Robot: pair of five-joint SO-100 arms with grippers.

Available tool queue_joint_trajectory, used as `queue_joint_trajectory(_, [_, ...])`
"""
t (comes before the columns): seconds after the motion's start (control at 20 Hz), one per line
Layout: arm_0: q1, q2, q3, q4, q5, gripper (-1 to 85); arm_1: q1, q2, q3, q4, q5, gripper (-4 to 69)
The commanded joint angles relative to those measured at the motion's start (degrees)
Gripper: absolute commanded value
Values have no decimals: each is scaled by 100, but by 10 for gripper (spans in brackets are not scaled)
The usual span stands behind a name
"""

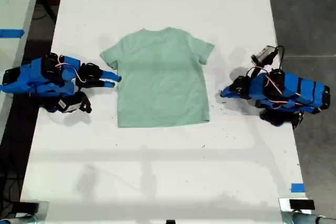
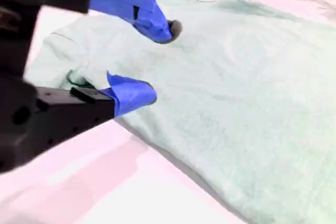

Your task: Fold t shirt

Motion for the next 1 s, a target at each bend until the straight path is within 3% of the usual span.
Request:
queue_joint_trajectory(0.0, [-79,26,0,0,-26,155,0,18,334,26,-35,12])
queue_joint_trajectory(0.05, [-79,26,0,0,-26,155,18,18,290,-176,-308,12])
queue_joint_trajectory(0.1, [-79,26,0,0,-26,155,211,18,62,-475,-1362,16])
queue_joint_trajectory(0.25, [-79,26,0,0,-26,155,1406,-896,-1564,-413,-2918,27])
queue_joint_trajectory(0.35, [-79,26,0,0,-26,155,2171,-3401,-3138,-703,-3929,143])
queue_joint_trajectory(0.4, [-79,26,0,0,-26,155,2347,-4553,-3814,-888,-4245,159])
queue_joint_trajectory(0.6, [-79,26,0,0,-26,155,3419,-7479,-5643,-1345,-5054,197])
queue_joint_trajectory(0.75, [-88,26,0,0,-26,155,4069,-8763,-6267,-1995,-5212,208])
queue_joint_trajectory(0.95, [-114,26,0,0,-26,155,4333,-10564,-7690,-2224,-5379,196])
